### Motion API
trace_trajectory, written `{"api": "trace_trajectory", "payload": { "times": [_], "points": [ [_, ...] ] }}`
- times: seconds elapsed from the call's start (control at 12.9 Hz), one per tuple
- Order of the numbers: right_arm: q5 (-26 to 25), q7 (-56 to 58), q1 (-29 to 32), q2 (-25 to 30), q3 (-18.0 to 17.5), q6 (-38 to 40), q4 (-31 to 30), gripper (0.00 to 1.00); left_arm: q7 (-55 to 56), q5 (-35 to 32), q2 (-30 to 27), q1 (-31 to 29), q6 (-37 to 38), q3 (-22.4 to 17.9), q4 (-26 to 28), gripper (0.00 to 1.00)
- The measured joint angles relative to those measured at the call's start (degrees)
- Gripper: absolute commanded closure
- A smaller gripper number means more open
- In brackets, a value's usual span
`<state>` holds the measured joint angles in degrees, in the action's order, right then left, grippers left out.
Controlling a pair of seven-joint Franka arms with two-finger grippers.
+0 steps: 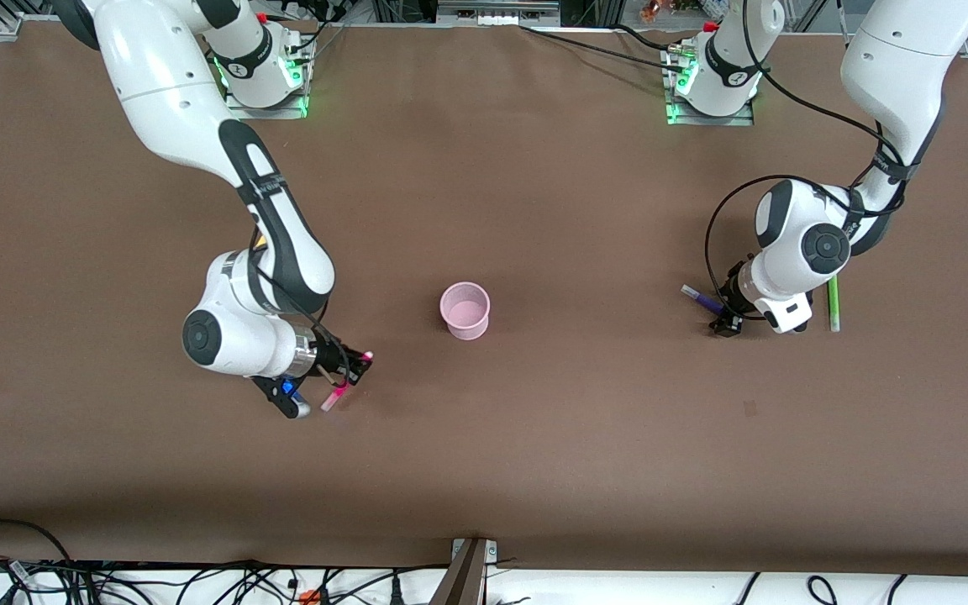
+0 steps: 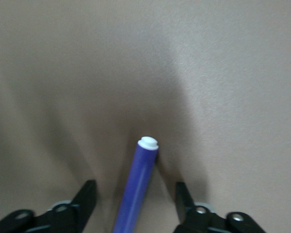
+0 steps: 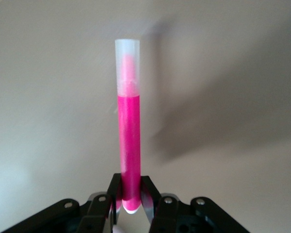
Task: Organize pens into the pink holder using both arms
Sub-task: 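Insert the pink marker into the pink cup while the left gripper lifts the pen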
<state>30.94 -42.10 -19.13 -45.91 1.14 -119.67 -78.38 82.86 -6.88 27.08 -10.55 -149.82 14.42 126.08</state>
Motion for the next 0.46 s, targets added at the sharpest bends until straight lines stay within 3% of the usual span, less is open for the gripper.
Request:
{"api": "trace_trajectory", "payload": {
  "times": [0.08, 0.23, 0.46],
  "points": [
    [2.81, -2.94, -0.05, 1.16, -0.41, 4.94, 2.58, 1.0, 0.2, 0.0, -0.13, 0.0, -0.2, 0.02, -0.09, 1.0],
    [11.28, -8.95, -0.12, 4.03, -1.86, 10.78, 5.6, 1.0, 1.26, 0.0, -0.31, 0.0, -0.27, 0.02, -0.16, 1.0],
    [22.59, -16.35, -0.35, 6.24, -5.16, 11.59, 5.82, 1.0, 3.1, 0.0, -0.78, -0.04, -0.35, 0.0, -0.46, 1.0]
  ]
}}
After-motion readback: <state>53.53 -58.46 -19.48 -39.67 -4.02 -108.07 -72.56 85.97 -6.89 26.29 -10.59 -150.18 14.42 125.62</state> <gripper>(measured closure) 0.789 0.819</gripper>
